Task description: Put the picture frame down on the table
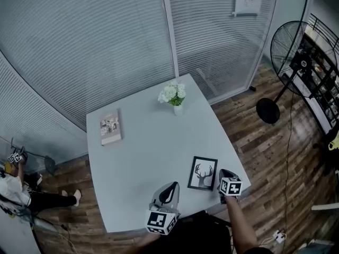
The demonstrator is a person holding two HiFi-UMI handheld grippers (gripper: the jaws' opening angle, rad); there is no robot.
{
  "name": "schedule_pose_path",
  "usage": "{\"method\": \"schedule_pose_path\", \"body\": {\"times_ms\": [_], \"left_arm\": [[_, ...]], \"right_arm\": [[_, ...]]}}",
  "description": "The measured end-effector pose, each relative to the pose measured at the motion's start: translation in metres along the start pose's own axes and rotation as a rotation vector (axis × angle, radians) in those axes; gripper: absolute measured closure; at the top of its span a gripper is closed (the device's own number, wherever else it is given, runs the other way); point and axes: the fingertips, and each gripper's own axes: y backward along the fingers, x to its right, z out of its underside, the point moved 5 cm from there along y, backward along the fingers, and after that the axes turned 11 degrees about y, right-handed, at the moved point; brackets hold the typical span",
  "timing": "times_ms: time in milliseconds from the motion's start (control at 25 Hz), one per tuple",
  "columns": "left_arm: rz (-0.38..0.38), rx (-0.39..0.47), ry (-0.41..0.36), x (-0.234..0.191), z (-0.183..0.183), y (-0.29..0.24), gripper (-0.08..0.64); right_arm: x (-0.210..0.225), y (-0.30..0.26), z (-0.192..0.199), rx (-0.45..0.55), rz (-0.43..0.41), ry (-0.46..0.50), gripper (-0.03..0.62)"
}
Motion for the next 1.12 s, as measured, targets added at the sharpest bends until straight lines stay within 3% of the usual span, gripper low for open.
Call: {"method": "schedule_pose_path", "body": {"times_ms": [280, 560, 760, 1120], "left_arm": [[0.027, 0.021, -0.011, 0.005, -0.005, 0.006, 0.545], [0.043, 0.031, -0.025, 0.01, -0.006, 0.014, 0.545], [0.041, 0.04, -0.032, 0.012, -0.005, 0.019, 0.545], [0.025, 0.039, -0.025, 0.009, 0.0, 0.018, 0.545]], "right_arm": [[-0.038, 0.088, -0.045, 0.227, 0.005, 0.05, 0.578], [-0.088, 0.159, -0.066, 0.395, 0.005, 0.092, 0.578], [-0.109, 0.188, -0.063, 0.438, -0.013, 0.108, 0.578], [-0.11, 0.188, -0.053, 0.438, -0.018, 0.119, 0.58]]}}
